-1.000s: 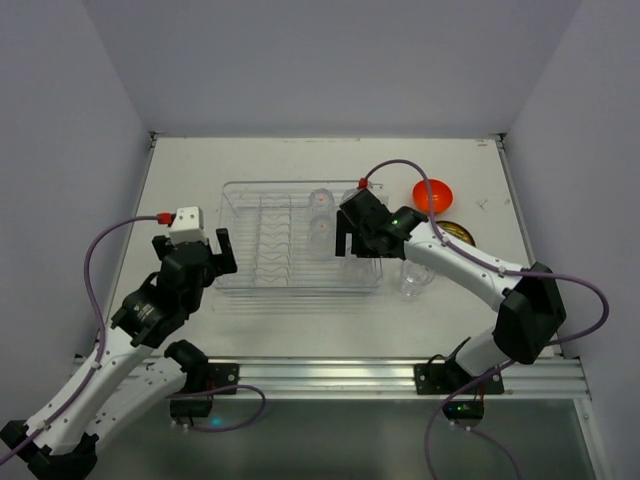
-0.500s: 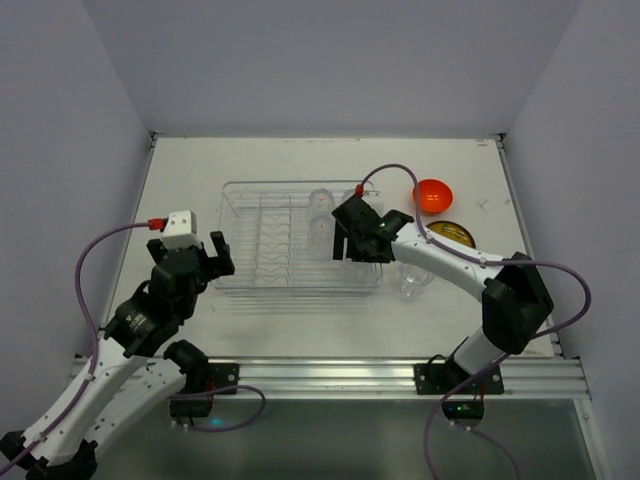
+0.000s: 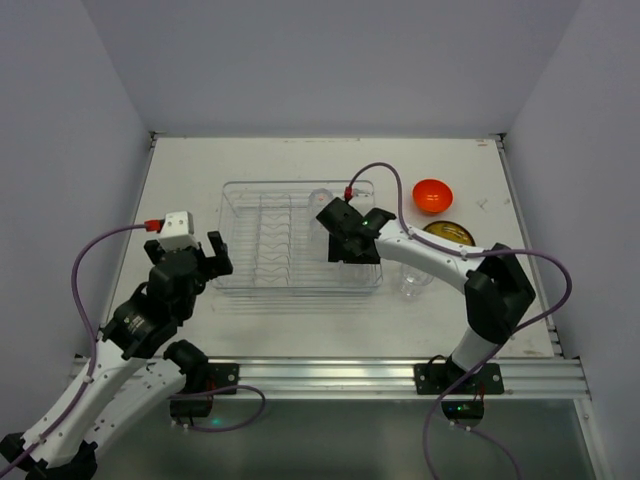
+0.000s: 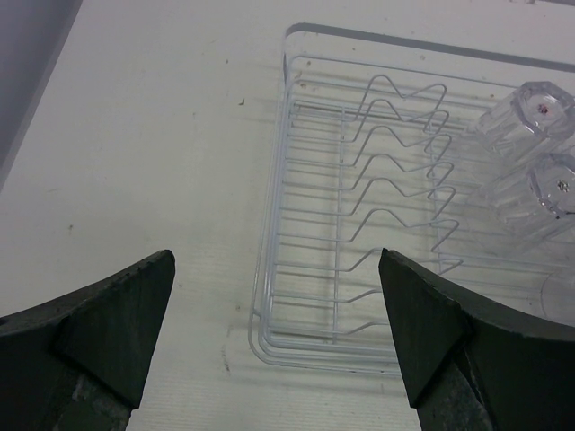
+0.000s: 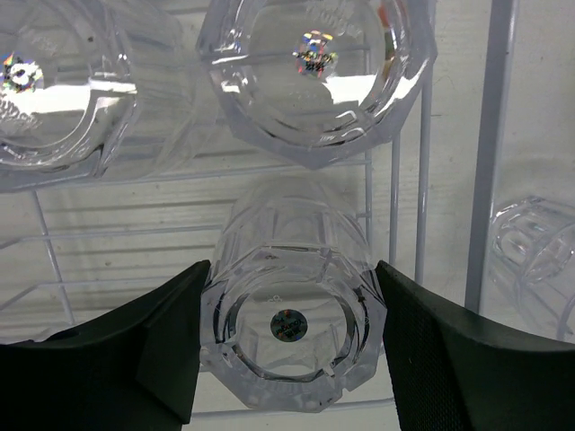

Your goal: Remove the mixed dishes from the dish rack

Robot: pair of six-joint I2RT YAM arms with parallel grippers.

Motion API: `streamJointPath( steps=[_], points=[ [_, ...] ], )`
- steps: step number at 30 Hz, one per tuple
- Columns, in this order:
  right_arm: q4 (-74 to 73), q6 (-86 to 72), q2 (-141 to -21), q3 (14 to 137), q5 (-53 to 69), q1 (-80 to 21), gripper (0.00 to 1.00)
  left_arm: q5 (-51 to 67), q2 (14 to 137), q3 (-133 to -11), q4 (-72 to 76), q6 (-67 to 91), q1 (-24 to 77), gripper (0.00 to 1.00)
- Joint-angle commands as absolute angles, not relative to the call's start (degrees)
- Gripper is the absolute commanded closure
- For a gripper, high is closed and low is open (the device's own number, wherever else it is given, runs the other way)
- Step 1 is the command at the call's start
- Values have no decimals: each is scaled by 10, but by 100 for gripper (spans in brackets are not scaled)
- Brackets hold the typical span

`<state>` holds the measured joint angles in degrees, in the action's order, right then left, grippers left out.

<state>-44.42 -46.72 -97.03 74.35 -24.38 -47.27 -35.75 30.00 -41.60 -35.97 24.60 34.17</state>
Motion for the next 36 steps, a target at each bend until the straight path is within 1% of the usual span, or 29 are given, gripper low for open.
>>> streamJointPath(
  steps=[1, 2, 3, 5, 7, 10, 13, 14, 15, 16, 17, 18, 19, 20, 21, 22, 23, 24, 25, 26, 27, 29, 32, 36],
  points=[
    [-462, -490, -952, 777, -269, -494, 71, -379, 298, -418, -348, 253, 340, 0],
    [-461, -488, -944, 779, -259, -496, 73, -381, 297, -419, -349, 256, 340, 0],
    [-457, -484, -935, 781, -244, -498, 77, -382, 297, -419, -350, 256, 340, 0],
    [-457, -485, -899, 785, -243, -504, 80, -382, 298, -423, -351, 255, 340, 0],
    [-440, -481, -867, 770, -236, -505, 100, -381, 301, -427, -352, 254, 340, 0],
    [-397, -462, -805, 743, -216, -505, 100, -365, 294, -435, -351, 246, 340, 0],
    [-344, -433, -741, 723, -171, -505, 100, -287, 287, -454, -344, 261, 340, 0],
    [-306, -415, -722, 716, -150, -504, 100, -188, 285, -465, -331, 281, 341, 0],
    [-288, -409, -675, 708, -129, -504, 100, -125, 282, -465, -310, 289, 340, 0],
    [-268, -403, -649, 690, -104, -504, 100, -51, 280, -458, -240, 299, 340, 0],
    [-224, -394, -622, 679, -55, -504, 100, 102, 276, -427, -189, 321, 340, 0],
    [-201, -391, -594, 668, -31, -504, 100, 165, 276, -403, -65, 344, 340, 0],
    [-181, -389, -538, 648, -10, -504, 100, 228, 285, -376, 25, 375, 340, 0],
    [-156, -390, -512, 641, 24, -505, 100, 336, 295, -318, 112, 459, 341, 0],
    [-146, -391, -488, 635, 41, -505, 100, 370, 309, -295, 284, 508, 344, 0],
    [-138, -391, -449, 625, 53, -504, 100, 388, 345, -280, 353, 551, 349, 0],
    [-134, -395, -433, 621, 63, -504, 100, 391, 363, -271, 405, 604, 377, 0],
    [-134, -395, -420, 617, 67, -505, 100, 381, 379, -271, 467, 611, 400, 0],
    [-128, -390, -409, 609, 73, -505, 100, 363, 407, -280, 476, 606, 430, 0],
    [-118, -378, -392, 605, 79, -505, 100, 346, 422, -293, 477, 577, 495, 0],
    [-115, -374, -385, 600, 83, -505, 100, 318, 436, -309, 477, 564, 523, 0],
    [-114, -365, -367, 591, 80, -505, 100, 302, 477, -351, 478, 544, 575, 0],
    [-113, -354, -332, 578, 64, -504, 100, 280, 497, -373, 480, 527, 603, 0],
    [-112, -337, -296, 569, 53, -505, 100, 251, 492, -367, 460, 514, 606, 1]
  ],
)
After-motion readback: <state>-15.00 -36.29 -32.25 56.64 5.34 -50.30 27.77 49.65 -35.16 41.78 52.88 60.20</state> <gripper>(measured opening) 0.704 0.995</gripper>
